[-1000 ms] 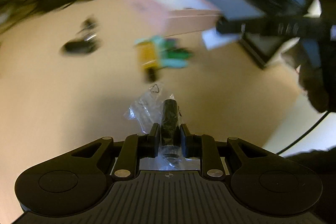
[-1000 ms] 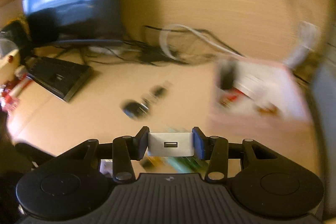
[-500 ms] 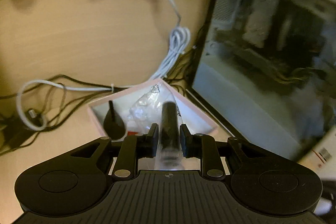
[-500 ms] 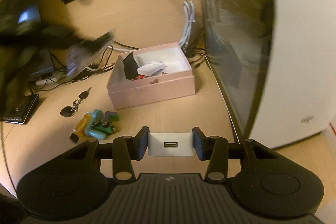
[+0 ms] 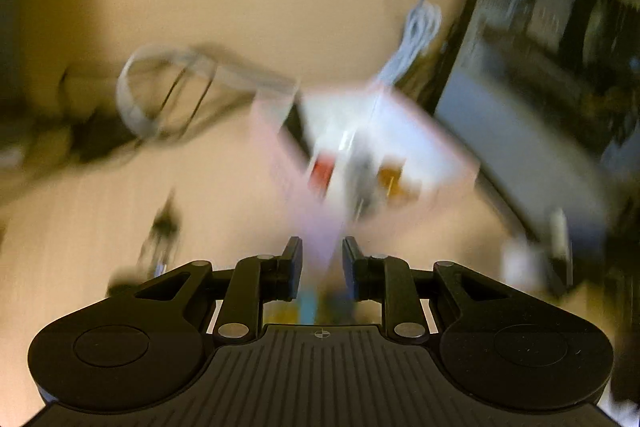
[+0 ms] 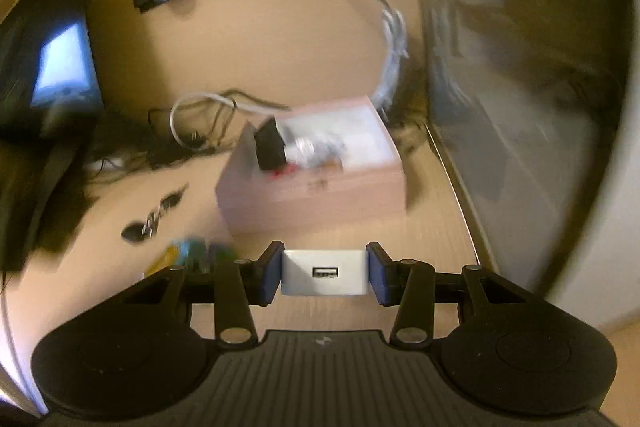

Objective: Organize rigid objects
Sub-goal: 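Lower the left gripper onto the yellow lighter and close it, then lift the yellow lighter with the left gripper while the right gripper reaches toward the black key fob, then grasp the keys by their ring with the right gripper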

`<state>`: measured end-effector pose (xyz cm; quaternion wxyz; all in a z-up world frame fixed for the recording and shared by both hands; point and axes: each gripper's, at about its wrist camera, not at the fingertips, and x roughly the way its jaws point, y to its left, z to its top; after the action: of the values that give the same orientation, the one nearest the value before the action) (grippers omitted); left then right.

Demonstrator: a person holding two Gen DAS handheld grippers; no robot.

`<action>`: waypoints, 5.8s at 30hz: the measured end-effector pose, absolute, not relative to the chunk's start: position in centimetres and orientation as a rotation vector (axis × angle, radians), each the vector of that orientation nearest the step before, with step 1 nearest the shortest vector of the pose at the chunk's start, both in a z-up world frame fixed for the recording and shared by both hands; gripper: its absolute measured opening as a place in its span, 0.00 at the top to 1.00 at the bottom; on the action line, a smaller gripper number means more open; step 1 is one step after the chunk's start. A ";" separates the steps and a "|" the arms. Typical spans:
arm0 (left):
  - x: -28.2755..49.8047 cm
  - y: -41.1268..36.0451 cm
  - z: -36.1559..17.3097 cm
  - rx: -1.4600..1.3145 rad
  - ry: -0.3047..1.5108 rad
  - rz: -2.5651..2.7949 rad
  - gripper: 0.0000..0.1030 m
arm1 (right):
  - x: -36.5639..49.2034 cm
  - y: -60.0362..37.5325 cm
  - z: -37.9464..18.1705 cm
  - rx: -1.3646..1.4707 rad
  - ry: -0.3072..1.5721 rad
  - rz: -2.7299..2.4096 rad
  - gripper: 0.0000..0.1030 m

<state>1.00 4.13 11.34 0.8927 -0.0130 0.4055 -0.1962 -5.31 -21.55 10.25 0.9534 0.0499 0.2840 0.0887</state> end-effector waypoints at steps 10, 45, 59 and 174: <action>-8.0 12.3 7.3 -0.191 0.980 -0.155 0.77 | 7.7 -17.6 11.2 -0.055 0.449 0.147 0.57; 0.1 5.1 6.4 0.090 0.904 -0.349 0.68 | -5.8 -19.6 2.8 0.262 0.860 0.012 0.34; 3.0 4.8 4.6 0.105 0.907 -0.291 0.69 | -6.2 -17.5 2.1 0.197 0.826 0.026 0.07; -8.8 21.7 5.0 -0.108 0.864 0.030 0.68 | -2.6 6.0 2.2 -0.324 0.758 0.729 0.70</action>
<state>-8.85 21.68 5.04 0.9067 -0.0525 0.4183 0.0144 -2.61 6.04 2.24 0.8523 -0.1542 0.3603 0.3465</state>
